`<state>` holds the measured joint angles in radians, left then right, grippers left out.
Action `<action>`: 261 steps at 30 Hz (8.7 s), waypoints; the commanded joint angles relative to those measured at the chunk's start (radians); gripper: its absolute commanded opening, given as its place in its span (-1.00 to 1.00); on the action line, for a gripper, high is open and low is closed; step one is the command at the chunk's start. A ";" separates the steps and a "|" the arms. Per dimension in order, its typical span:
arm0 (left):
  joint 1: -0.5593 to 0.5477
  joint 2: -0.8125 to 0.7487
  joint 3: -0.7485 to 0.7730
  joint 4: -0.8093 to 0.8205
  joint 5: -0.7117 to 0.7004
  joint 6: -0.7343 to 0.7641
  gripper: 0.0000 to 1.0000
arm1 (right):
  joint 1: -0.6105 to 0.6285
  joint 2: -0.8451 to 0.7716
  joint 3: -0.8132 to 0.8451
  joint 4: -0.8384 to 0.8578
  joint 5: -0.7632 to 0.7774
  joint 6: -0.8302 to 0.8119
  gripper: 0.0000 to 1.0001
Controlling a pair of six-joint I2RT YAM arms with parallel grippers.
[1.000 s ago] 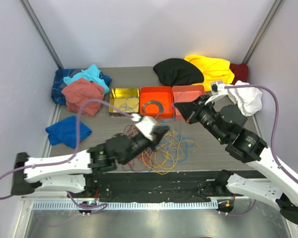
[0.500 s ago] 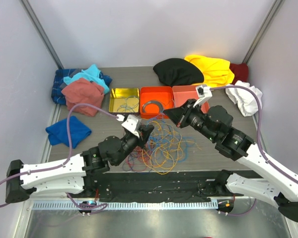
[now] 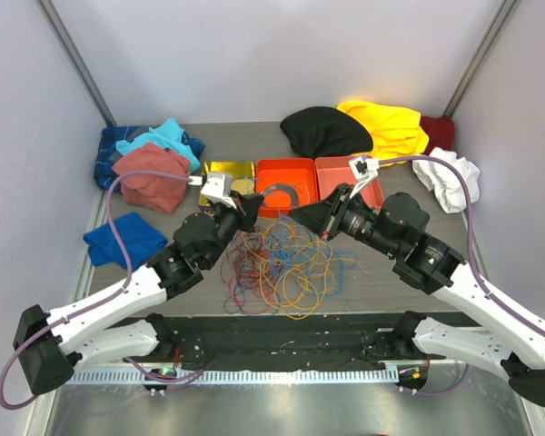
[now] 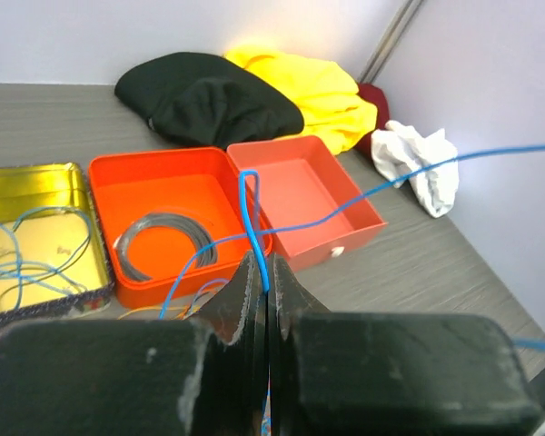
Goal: Untangle the cables
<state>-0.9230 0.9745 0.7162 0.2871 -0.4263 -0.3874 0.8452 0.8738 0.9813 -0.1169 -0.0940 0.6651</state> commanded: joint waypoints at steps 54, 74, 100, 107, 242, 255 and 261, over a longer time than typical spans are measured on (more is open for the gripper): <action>0.547 0.639 1.330 -0.540 0.121 0.019 -0.99 | 0.005 0.140 -0.019 -0.112 -0.015 -0.194 0.12; 0.549 0.714 1.499 -0.559 0.133 0.033 -1.00 | 0.005 0.059 -0.089 -0.144 0.034 -0.190 0.07; 0.549 0.736 1.516 -0.531 0.164 0.004 -0.99 | 0.005 0.028 -0.119 -0.148 0.050 -0.179 0.04; 0.549 0.745 1.537 -0.517 0.159 0.010 -1.00 | 0.005 0.039 -0.122 -0.148 0.043 -0.180 0.04; 0.576 0.952 1.255 -0.887 0.067 0.062 -1.00 | 0.003 0.060 -0.201 -0.144 0.089 -0.225 0.00; 0.579 0.897 0.924 -0.405 0.049 0.148 -1.00 | 0.005 0.093 -0.202 -0.148 0.089 -0.234 0.00; 0.579 0.886 0.855 -0.390 0.066 0.136 -1.00 | 0.005 0.106 -0.199 -0.141 0.089 -0.240 0.00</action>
<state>-0.3485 1.9221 1.5730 -0.2264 -0.3538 -0.2611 0.8452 0.9714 0.7521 -0.2783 -0.0189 0.4454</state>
